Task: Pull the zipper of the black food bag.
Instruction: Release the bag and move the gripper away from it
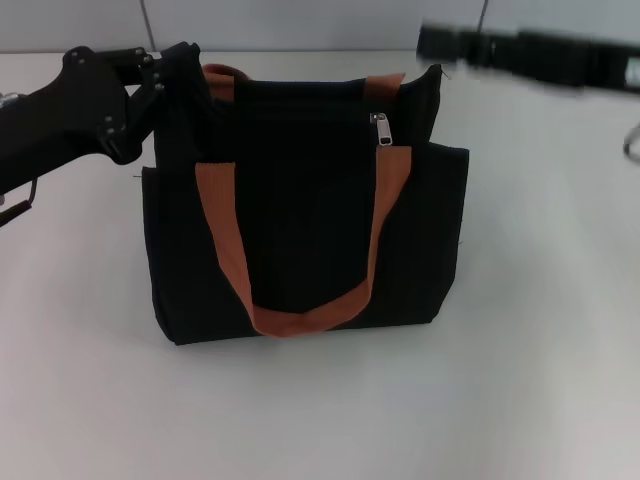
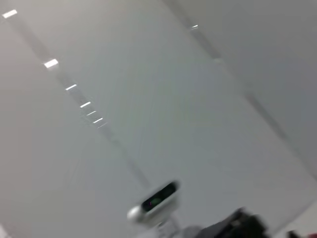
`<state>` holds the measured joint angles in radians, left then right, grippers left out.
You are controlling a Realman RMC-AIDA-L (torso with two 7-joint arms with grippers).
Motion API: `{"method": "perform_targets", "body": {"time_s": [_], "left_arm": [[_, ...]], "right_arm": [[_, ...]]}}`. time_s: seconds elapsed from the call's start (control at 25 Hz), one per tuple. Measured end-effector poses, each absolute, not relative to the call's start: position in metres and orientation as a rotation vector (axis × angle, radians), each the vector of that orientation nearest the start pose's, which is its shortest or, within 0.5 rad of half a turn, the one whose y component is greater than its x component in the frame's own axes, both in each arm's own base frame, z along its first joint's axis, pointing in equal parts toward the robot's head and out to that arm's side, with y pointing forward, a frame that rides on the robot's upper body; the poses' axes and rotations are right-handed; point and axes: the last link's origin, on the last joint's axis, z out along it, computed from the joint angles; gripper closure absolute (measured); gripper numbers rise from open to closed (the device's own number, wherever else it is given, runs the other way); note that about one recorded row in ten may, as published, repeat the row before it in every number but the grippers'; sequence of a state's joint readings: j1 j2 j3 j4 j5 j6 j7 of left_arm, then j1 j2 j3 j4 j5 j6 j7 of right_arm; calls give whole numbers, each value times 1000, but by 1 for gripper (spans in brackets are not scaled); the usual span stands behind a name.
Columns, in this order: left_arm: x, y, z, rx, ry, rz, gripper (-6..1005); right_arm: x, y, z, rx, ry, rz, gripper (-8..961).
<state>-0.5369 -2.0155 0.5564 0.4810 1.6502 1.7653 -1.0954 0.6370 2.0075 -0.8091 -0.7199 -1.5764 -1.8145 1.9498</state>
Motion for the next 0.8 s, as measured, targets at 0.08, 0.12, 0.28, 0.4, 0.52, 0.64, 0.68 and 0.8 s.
{"method": "perform_targets", "body": {"time_s": [0.08,0.12,0.28,0.4,0.52,0.64,0.68,0.8], "left_arm": [[-243,330,49,-2417,-280,-1233,971],[-244,330,49,-2411,-283,-1234,971],[-248,329,50,-2384,-311,-1233,971],[-250,330,52,-2387,-356,-1232,971],[-255,329,53,-2388,-439,-1233,971],[-264,327,53,-2371,-550,-1220,971],[-264,327,53,-2371,-550,-1220,971],[-272,325,58,-2372,-617,-1191,894]], "right_arm": [[168,334,51,-2910,793,1366,651],[170,321,44,-2984,649,1402,627],[179,302,28,-3060,471,1374,464],[194,286,13,-3086,342,1293,336],[211,275,-1,-3076,269,1203,205],[227,270,-18,-3038,268,1124,168],[227,270,-18,-3038,268,1124,155],[231,270,-26,-3021,267,1102,143]]}}
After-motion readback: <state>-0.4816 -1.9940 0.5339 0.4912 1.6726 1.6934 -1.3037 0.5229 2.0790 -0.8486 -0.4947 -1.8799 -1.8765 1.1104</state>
